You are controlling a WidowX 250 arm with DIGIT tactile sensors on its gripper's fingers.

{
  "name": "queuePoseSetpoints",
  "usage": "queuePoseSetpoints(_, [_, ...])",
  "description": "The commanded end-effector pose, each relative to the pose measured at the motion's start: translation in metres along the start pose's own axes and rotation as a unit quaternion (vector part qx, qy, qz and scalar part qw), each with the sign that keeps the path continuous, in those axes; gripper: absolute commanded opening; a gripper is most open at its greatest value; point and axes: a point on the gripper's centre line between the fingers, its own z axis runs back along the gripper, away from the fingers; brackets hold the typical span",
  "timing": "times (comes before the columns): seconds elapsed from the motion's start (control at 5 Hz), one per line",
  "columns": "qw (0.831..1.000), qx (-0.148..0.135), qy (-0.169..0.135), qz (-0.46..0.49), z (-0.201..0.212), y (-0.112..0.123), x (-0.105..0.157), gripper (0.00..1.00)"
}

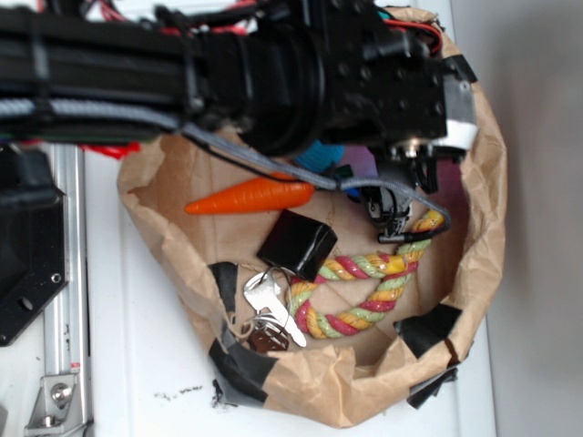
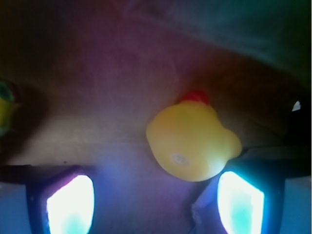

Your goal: Grab the yellow duck.

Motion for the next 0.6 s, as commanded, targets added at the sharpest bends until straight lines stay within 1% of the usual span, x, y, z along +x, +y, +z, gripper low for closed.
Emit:
queuePoseSetpoints(0.0, [0.998, 0.048, -0.030, 0.012, 0.0076, 0.0146, 0.0274, 1.00])
queuePoseSetpoints(0.2, [0.998, 0.056, -0.030, 0.008, 0.0026, 0.0112, 0.0223, 0.00])
queuePoseSetpoints(0.4, [0.998, 0.054, -0.026, 0.007, 0.0014, 0.0097, 0.0191, 0.00])
